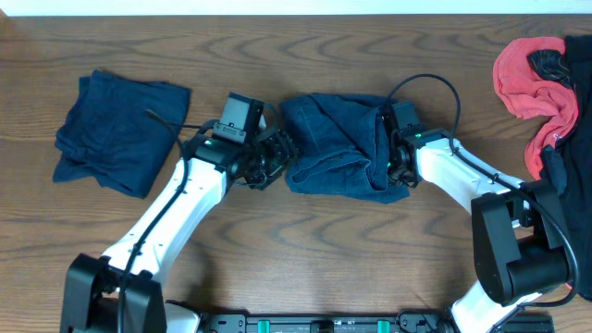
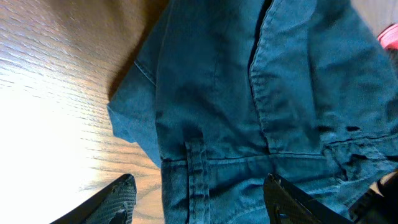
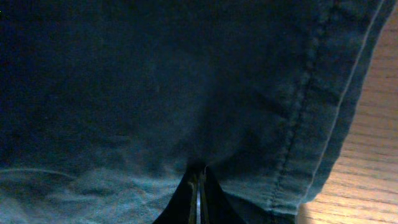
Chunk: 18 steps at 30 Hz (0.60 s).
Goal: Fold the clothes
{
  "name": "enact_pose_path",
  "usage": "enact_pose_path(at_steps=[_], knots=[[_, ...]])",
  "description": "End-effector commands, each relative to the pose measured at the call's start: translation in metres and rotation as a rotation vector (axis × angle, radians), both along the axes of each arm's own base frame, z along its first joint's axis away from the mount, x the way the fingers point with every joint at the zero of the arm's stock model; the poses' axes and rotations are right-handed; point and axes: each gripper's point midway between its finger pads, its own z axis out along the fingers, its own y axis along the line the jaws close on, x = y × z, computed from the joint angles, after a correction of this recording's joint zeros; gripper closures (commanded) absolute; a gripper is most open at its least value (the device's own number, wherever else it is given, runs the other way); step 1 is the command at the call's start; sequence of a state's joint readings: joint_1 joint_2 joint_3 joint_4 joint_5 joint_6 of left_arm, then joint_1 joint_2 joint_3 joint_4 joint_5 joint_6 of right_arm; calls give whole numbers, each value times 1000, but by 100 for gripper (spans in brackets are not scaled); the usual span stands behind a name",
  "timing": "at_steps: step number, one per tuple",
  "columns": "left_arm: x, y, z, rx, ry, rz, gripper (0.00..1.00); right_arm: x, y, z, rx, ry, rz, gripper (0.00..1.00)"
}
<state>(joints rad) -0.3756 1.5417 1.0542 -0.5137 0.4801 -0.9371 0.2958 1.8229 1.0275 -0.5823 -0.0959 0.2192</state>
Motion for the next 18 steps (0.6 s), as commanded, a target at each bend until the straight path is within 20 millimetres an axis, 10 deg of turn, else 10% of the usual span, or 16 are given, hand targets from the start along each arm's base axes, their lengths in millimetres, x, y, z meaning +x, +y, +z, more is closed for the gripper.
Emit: enact_pose_path(at_steps=[1,8,13,18], knots=[[-7,-9,-15,0,67,10,33,-10,-9,-10,-29,42,-20,97],[2,-18,-10,-28,27,14,45,-10,-9,-10,-29,42,-20,97],[22,-22,-1,-33,-96,-11,93,-10,-9,-10,-29,42,-20,97],[55,-48,42,-165,-342,-85,94,-11,-11,-10,-29,46,-29,99]])
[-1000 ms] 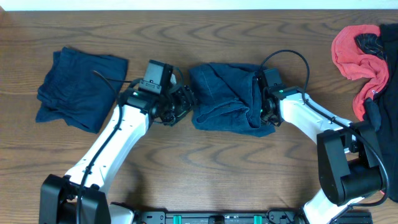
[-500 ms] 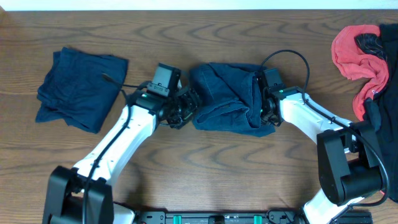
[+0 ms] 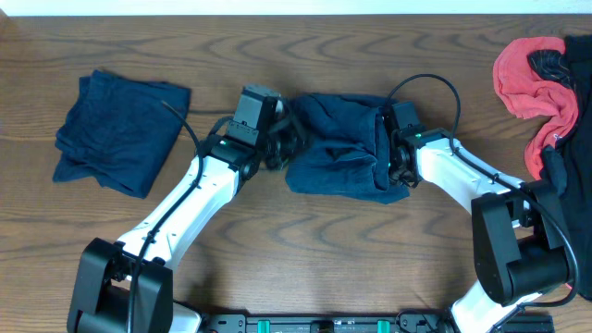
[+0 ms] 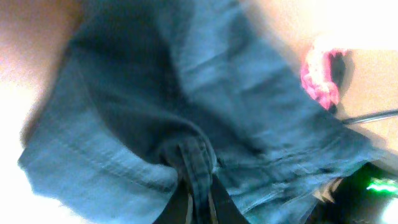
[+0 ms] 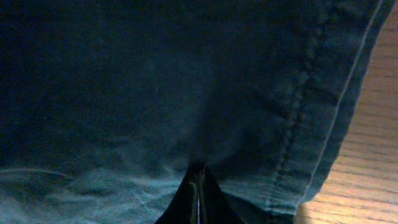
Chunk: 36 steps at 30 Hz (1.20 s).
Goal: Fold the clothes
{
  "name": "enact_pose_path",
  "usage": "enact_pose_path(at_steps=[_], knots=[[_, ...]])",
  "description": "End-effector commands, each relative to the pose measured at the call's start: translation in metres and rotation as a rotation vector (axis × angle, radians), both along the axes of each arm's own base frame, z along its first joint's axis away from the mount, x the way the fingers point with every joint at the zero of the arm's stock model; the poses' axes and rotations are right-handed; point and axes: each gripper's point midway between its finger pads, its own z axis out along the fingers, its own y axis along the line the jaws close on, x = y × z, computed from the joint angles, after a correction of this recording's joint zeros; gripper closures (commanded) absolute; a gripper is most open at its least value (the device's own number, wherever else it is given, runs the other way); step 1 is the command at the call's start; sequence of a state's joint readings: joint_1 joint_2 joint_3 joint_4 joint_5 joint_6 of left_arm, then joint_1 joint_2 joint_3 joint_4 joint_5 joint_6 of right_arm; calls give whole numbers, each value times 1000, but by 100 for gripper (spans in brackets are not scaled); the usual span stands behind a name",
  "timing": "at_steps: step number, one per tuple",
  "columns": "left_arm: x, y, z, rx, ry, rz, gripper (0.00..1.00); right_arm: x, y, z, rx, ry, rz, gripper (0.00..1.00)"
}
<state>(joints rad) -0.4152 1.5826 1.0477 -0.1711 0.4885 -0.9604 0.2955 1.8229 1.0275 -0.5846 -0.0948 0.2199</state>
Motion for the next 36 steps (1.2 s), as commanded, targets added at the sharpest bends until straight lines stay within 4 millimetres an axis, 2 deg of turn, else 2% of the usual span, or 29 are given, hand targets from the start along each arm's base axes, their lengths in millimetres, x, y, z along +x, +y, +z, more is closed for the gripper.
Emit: enact_pose_path(at_steps=[1,4,6,9,17,20,23,26,32,36], knots=[[15,-15,25,-60,-153,-70,94,-11,-11,-10,-27,47,-39,99],[27,-20,44,-88,-259,-71,94,-11,-12,-10,-26,48,-49,99],[33,-22,47,-71,-306,-61,94,-11,-11,-10,-26,49,-47,99],[34,-35,49,-42,-385,-100,94,-11,-11,-10,-25,48,-46,99],[20,-93,39,-83,-468,-226,94,-10,-11,-10,-24,46,-52,99],[17,-105,29,-86,-473,-252,94,-9,-10,-9,-23,43,-53,99],[17,-114,24,-54,-559,-311,94,-9,-10,-9,-23,44,-53,98],[19,-118,14,-17,-585,-321,94,-9,-10,-9,-22,43,-53,98],[21,-119,7,-12,-581,-320,94,-6,-13,-6,-27,31,-86,99],[23,-118,7,-1,-587,-312,94,8,-31,20,-75,-22,-151,99]])
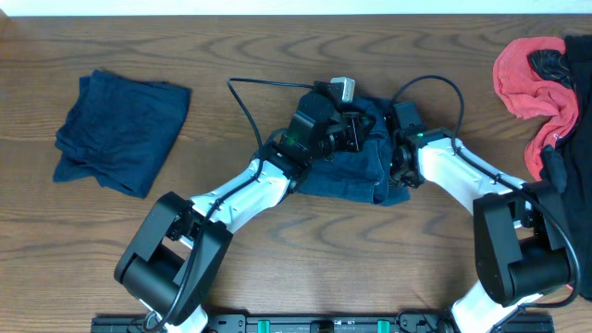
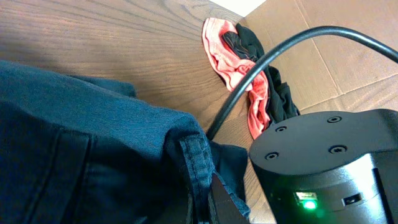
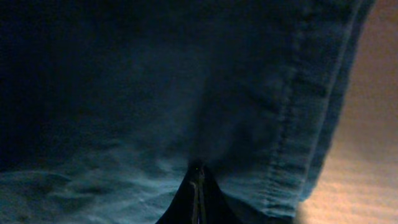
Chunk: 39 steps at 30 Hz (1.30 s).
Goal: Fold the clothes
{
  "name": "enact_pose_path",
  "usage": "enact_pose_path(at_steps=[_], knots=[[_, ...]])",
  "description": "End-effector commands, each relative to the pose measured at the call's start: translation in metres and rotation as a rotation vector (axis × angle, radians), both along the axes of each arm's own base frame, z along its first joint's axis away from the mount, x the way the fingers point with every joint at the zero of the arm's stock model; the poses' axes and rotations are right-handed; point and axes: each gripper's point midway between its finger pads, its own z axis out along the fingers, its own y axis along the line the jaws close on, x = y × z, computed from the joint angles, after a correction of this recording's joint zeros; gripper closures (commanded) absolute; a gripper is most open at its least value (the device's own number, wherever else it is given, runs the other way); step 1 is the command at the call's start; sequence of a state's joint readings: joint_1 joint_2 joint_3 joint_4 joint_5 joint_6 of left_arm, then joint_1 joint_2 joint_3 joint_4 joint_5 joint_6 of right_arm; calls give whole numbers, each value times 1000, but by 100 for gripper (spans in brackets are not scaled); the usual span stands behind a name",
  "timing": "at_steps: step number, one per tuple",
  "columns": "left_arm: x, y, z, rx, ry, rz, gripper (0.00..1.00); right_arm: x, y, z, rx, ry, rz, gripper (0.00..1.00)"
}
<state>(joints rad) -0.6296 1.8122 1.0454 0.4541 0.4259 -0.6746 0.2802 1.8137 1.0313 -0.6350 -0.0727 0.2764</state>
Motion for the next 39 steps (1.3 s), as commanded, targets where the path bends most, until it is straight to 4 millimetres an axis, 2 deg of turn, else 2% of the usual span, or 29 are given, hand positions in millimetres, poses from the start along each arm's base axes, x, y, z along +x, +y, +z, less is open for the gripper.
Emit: enact_pose_path(at_steps=[1,4,7,12,16,20,21,23,24,25,26,27,28,31,34,37,39], knots=[[3,-1,-5,30,-33,2,94,20,-27,28,-75,-84,-91,98],[6,1,-10,49,-39,25,94,36,-46,60,-99,-159,-144,95],[8,-2,-14,53,-50,40,94,42,-60,78,-95,-193,-179,95],[6,-21,-23,36,-79,23,94,38,-78,79,-101,-174,-237,97],[0,-41,-39,38,-62,-11,94,35,-80,78,-108,-162,-222,97],[-21,-66,-39,5,-42,-136,94,36,-80,79,-107,-166,-221,97],[-26,-69,-37,3,-57,-173,90,36,-79,79,-105,-166,-221,97],[-33,-71,-25,-4,-107,-254,65,36,-76,79,-88,-165,-217,97],[-32,-68,-16,-19,-121,-272,60,37,-76,80,-83,-165,-215,96],[-31,-63,-3,-42,-132,-285,52,37,-75,80,-79,-166,-214,97],[-29,-56,10,-66,-143,-299,36,38,-74,81,-77,-167,-212,96],[-26,-47,23,-81,-148,-306,25,39,-74,82,-77,-171,-205,96],[-22,-36,34,-87,-145,-302,18,41,-73,84,-75,-179,-195,96],[-8,10,48,-43,-86,-229,13,51,-68,97,-54,-216,-140,96],[6,60,40,61,-46,-146,7,70,-50,123,26,-283,-58,95],[20,115,10,173,101,17,8,89,-16,160,192,-389,86,99],[17,139,-13,227,209,71,13,98,15,189,342,-476,214,99]])
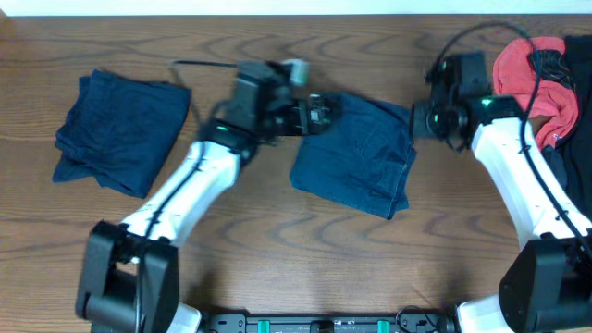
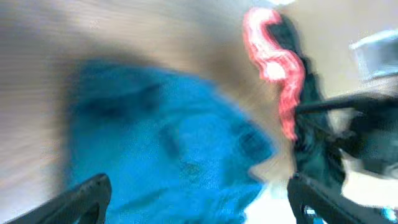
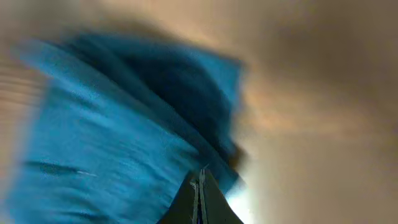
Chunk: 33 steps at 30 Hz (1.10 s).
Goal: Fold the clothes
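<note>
The blue jeans point(image 1: 356, 157) lie folded into a compact rectangle at the table's middle. They show blurred in the left wrist view as the jeans point(image 2: 161, 143) and in the right wrist view as the jeans point(image 3: 112, 149). My left gripper point(image 1: 319, 109) hovers at their upper left corner, open, with nothing between its fingers; its wrist view shows the left gripper point(image 2: 199, 205) with fingertips far apart. My right gripper point(image 1: 418, 120) is off the jeans' upper right corner, shut and empty, seen as the right gripper point(image 3: 199, 196).
A folded dark blue garment point(image 1: 116, 134) lies at the far left. A red cloth point(image 1: 527, 79) and a black cloth point(image 1: 566, 157) are heaped at the right edge. Bare wooden table point(image 1: 305, 259) lies in front of the jeans.
My left gripper let go of the jeans' waistband, opened and drew back to the left. My right gripper came off the jeans and moved up to the right. The jeans now lie flat, folded.
My left gripper stood open at the jeans' left edge while the right was shut on their right side. Then the left was shut on the waistband. Then it held that edge over by the right gripper. Now both are off and the jeans lie folded.
</note>
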{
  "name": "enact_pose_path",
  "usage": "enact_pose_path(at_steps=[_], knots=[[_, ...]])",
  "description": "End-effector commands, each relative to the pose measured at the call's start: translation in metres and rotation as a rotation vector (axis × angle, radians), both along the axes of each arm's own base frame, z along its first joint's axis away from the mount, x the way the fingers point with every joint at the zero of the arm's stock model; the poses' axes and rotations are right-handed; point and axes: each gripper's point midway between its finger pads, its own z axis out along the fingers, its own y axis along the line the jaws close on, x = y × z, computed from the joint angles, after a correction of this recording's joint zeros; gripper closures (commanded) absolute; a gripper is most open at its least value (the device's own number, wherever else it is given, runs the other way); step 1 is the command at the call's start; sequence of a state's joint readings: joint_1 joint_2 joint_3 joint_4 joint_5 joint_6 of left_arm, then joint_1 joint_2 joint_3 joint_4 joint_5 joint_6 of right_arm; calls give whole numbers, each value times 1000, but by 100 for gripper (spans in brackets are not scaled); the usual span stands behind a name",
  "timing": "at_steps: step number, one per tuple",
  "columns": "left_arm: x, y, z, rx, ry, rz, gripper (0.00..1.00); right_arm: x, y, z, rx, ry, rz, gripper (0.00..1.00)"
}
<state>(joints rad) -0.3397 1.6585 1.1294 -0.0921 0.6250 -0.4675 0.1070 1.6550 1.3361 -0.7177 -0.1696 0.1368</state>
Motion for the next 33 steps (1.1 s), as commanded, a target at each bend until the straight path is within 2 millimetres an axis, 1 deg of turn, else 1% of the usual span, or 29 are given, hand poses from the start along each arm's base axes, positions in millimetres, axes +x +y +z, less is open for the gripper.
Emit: enact_pose_path(at_steps=[1,3,4,5,6,7,9,13,16,18,21,22,23,26,28,31,33], knots=[[0,28,-33,101,86,55,19,9,62,53,232,-168,324,99],[-9,33,-51,127,158,57,37,12,83,68,295,-241,417,99],[-14,32,-59,136,187,53,50,15,91,70,307,-263,441,99],[-18,31,-67,147,215,45,56,17,98,71,315,-279,462,99],[-22,29,-73,156,238,36,61,20,106,69,317,-290,481,99],[-27,25,-80,166,260,23,62,22,114,66,319,-296,497,99],[-35,17,-91,180,288,-2,62,28,131,53,325,-299,532,99],[-47,0,-106,201,316,-53,62,34,162,17,349,-271,593,99],[-53,-6,-116,241,321,-63,62,40,174,-14,351,-243,607,99],[-56,-9,-123,268,322,-65,61,45,175,-32,352,-225,602,99],[-58,-10,-135,320,324,-59,52,55,173,-58,338,-204,565,99],[-60,-9,-142,337,332,-59,51,63,166,-69,306,-196,525,99],[-61,-10,-144,340,336,-61,51,67,161,-76,285,-191,497,99],[-67,-7,-159,346,405,-31,51,83,132,-104,182,-155,351,99],[-75,-3,-168,358,457,-13,51,89,115,-118,142,-133,286,99],[-86,1,-177,384,506,-19,51,98,82,-137,101,-89,144,98],[-92,1,-180,392,518,-26,52,102,66,-144,107,-74,82,98]])
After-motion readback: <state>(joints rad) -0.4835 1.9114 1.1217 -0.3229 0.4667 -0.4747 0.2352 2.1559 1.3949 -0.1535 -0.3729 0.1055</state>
